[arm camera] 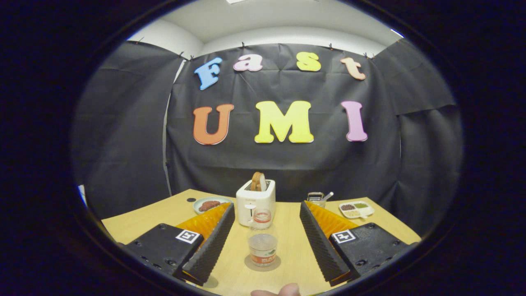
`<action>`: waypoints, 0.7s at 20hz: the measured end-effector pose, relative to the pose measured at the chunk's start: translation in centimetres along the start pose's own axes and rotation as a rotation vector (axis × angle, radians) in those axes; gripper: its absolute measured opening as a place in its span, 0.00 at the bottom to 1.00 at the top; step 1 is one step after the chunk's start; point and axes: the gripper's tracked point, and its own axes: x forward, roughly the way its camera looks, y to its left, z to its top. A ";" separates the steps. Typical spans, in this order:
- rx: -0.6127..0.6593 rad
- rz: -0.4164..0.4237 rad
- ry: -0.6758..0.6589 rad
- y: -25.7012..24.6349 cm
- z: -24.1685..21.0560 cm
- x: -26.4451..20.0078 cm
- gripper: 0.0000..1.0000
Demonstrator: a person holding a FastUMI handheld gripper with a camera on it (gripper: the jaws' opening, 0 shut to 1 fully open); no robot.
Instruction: Take the bottle from table, then pour the juice into the cup, finally place the bottle on the coaster
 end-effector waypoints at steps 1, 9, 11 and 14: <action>-0.012 -0.016 -0.020 -0.3 1.6 -1.3 1.00; -0.086 -0.093 -0.094 -1.5 9.9 -12.6 1.00; -0.074 -0.108 -0.109 -1.6 10.3 -15.0 1.00; -0.070 -0.124 -0.129 -1.4 10.3 -17.7 1.00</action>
